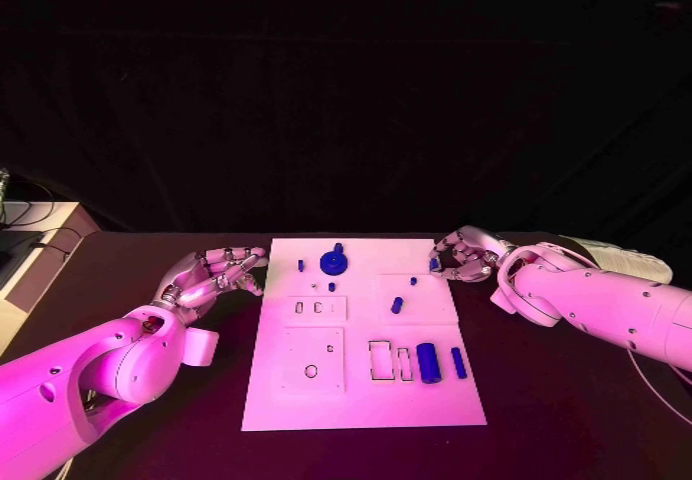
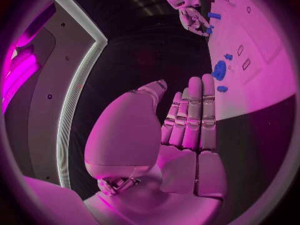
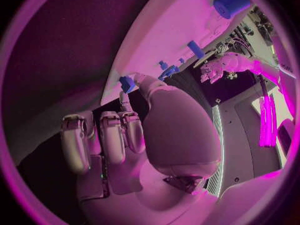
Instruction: Assemble the parts on the task board
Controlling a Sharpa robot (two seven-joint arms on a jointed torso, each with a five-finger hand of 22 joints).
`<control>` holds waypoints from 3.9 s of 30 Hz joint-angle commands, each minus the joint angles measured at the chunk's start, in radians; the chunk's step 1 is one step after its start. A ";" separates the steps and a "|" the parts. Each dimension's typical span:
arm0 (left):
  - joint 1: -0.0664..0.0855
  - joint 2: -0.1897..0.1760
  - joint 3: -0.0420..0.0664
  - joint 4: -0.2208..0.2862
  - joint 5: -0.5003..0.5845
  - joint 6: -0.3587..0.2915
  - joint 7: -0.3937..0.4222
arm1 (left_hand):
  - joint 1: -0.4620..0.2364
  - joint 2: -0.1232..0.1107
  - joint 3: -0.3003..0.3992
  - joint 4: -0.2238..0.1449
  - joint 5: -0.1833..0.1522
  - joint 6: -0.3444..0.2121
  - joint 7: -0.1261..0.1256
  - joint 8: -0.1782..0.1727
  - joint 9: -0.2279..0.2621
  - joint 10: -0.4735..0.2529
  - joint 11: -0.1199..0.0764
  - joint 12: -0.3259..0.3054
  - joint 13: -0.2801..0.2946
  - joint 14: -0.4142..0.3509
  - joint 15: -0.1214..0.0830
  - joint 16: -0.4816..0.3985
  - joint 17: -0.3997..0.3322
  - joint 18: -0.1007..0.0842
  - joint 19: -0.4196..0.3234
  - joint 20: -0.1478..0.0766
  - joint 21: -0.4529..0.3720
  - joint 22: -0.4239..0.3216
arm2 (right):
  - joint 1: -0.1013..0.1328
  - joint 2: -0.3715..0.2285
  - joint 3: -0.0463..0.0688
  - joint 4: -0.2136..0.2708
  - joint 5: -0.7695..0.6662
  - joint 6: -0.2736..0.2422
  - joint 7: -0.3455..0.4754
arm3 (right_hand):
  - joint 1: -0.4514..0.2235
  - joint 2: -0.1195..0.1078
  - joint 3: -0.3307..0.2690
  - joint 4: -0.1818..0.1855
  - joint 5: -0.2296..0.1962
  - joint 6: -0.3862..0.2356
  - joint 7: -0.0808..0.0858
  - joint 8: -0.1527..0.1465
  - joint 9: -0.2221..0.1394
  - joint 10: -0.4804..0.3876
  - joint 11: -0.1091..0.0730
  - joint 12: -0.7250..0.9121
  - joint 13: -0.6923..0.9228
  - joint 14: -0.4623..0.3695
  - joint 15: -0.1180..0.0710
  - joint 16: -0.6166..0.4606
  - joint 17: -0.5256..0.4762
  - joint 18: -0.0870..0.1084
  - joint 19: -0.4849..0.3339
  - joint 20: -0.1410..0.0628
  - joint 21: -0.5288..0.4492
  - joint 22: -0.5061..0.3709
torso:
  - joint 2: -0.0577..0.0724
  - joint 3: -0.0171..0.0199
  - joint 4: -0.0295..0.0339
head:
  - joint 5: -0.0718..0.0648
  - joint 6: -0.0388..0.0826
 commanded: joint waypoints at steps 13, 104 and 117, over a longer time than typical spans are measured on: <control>0.000 0.000 0.001 0.001 0.001 0.014 0.005 | -0.009 0.001 0.005 0.002 -0.002 0.004 0.001 -0.002 0.001 -0.003 0.002 0.003 -0.001 -0.009 0.002 0.004 -0.001 0.005 -0.009 -0.001 0.004 0.001 | -0.002 0.003 -0.001 -0.008 0.003 0.016 0.015 | -0.015 0.048 0.024 0.025 -0.052 0.056 -0.019 0.030 0.011 0.067 -0.011 0.012 0.224 0.094 -0.008 0.005 0.226 -0.007 0.105 -0.008 0.003 0.263 | 0.000 0.0005 -0.0004 | -0.001 -0.003; 0.087 0.137 0.012 -0.065 -0.197 -0.066 -0.517 | -0.158 0.001 -0.020 0.037 0.003 -0.029 -0.062 0.260 0.181 0.038 -0.081 0.714 0.466 0.333 -0.072 0.581 0.518 -0.041 0.210 -0.068 0.430 0.425 | -0.071 0.211 -0.038 0.307 -0.346 -0.243 -0.373 | -0.025 0.045 0.042 0.014 -0.034 0.088 -0.041 0.065 0.025 0.082 -0.032 0.025 0.238 0.094 -0.028 0.004 0.227 -0.007 0.105 -0.028 0.003 0.263 | -0.050 0.0005 -0.0056 | 0.048 -0.045; 0.087 0.127 0.012 -0.063 -0.196 -0.062 -0.518 | -0.155 0.000 -0.018 0.036 0.003 -0.031 -0.062 0.261 0.181 0.036 -0.081 0.717 0.467 0.334 -0.072 0.583 0.520 -0.041 0.212 -0.067 0.433 0.429 | -0.082 0.229 -0.038 0.268 -0.366 -0.245 -0.376 | -0.026 0.044 0.041 0.014 -0.033 0.088 -0.041 0.065 0.025 0.082 -0.032 0.024 0.238 0.094 -0.028 0.004 0.226 -0.007 0.105 -0.028 0.003 0.263 | -0.050 0.0015 -0.0054 | 0.043 -0.051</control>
